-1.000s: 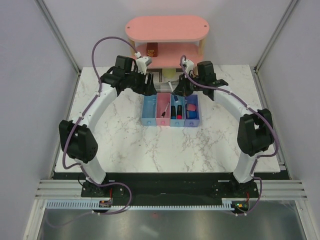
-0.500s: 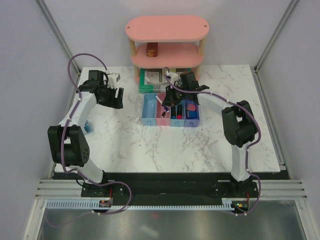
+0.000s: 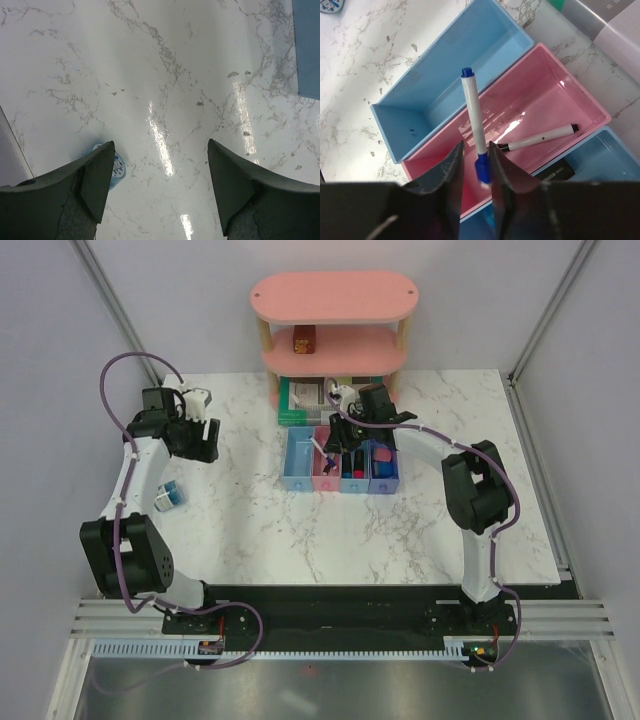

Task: Sort the stationery into containers
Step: Place the pen in the storage box, then pick up the stationery from the corner of the board.

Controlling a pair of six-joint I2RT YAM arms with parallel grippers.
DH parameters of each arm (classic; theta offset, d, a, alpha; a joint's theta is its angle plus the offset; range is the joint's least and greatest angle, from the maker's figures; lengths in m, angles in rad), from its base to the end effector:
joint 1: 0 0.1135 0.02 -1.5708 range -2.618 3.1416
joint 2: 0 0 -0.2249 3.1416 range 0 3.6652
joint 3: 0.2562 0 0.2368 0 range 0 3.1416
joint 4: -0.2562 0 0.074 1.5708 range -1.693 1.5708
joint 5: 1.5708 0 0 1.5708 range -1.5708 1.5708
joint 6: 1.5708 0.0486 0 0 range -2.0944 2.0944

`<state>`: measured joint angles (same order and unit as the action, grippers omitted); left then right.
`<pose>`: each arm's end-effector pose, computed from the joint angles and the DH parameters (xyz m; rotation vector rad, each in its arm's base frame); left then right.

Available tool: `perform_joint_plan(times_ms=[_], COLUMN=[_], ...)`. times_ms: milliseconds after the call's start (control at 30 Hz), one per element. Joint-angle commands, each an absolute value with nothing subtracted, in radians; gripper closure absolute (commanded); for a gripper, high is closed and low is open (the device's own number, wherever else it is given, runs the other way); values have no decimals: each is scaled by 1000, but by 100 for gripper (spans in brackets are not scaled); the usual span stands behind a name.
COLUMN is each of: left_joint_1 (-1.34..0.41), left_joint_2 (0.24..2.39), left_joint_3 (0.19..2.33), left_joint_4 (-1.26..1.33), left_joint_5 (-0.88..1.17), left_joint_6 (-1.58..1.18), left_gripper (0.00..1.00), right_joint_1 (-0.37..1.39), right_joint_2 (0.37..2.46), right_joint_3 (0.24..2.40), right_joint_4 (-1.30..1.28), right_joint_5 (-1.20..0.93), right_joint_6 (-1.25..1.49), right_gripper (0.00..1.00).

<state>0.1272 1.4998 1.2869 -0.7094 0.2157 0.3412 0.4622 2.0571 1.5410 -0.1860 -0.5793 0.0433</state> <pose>0.3128 0.0295 0.2513 0.3521 2.4390 -0.0673 0.3833 0.2207 0.1774 -0.7819 2.1633 0.9218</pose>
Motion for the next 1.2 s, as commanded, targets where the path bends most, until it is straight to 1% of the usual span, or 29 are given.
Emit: perform_joint_plan(times_ms=[0, 33, 67, 167, 300, 433, 533, 567, 600, 633, 733, 767, 833, 867, 1067, 1167], left_joint_1=[153, 156, 167, 189, 224, 277, 326, 340, 356, 389, 451, 466, 492, 497, 532, 532], left_joint_2=[1434, 1425, 1421, 1394, 1353, 1324, 1327, 1333, 1336, 1339, 1348, 1348, 1354, 1359, 1399, 1431], left_joint_3=[1273, 1270, 1270, 1266, 1249, 1217, 1197, 1189, 1180, 1175, 1157, 1151, 1131, 1126, 1120, 1152], left_joint_4=[-718, -721, -726, -742, -759, -787, -808, -816, -819, -827, -828, -824, -818, -818, -810, -811], left_joint_5=[224, 222, 221, 206, 163, 84, 90, 100, 106, 124, 210, 257, 290, 314, 354, 365], left_joint_6=[405, 410, 413, 422, 436, 425, 408, 405, 396, 396, 434, 489, 561, 643, 935, 1027], left_gripper=[18, 18, 18, 18, 16, 12, 11, 9, 9, 8, 6, 5, 4, 4, 2, 2], right_joint_1=[463, 465, 465, 465, 465, 466, 468, 468, 468, 468, 468, 466, 468, 468, 468, 468], right_joint_2=[2045, 2045, 2043, 2031, 1962, 1876, 1789, 1764, 1719, 1695, 1611, 1580, 1553, 1531, 1482, 1467], right_joint_3=[1525, 1526, 1526, 1534, 1543, 1577, 1568, 1550, 1539, 1519, 1496, 1494, 1499, 1500, 1497, 1482], right_joint_4=[-155, -155, -158, -172, -215, -358, -434, -448, -474, -488, -551, -567, -623, -636, -706, -712], right_joint_5=[-569, -568, -565, -558, -535, -462, -416, -388, -374, -355, -330, -318, -302, -292, -268, -259], right_joint_6=[9, 8, 8, 8, -60, -220, -305, -354, -374, -415, -468, -497, -517, -532, -554, -554], right_gripper=[63, 60, 55, 50, 47, 42, 34, 29, 26, 22, 13, 12, 10, 9, 7, 6])
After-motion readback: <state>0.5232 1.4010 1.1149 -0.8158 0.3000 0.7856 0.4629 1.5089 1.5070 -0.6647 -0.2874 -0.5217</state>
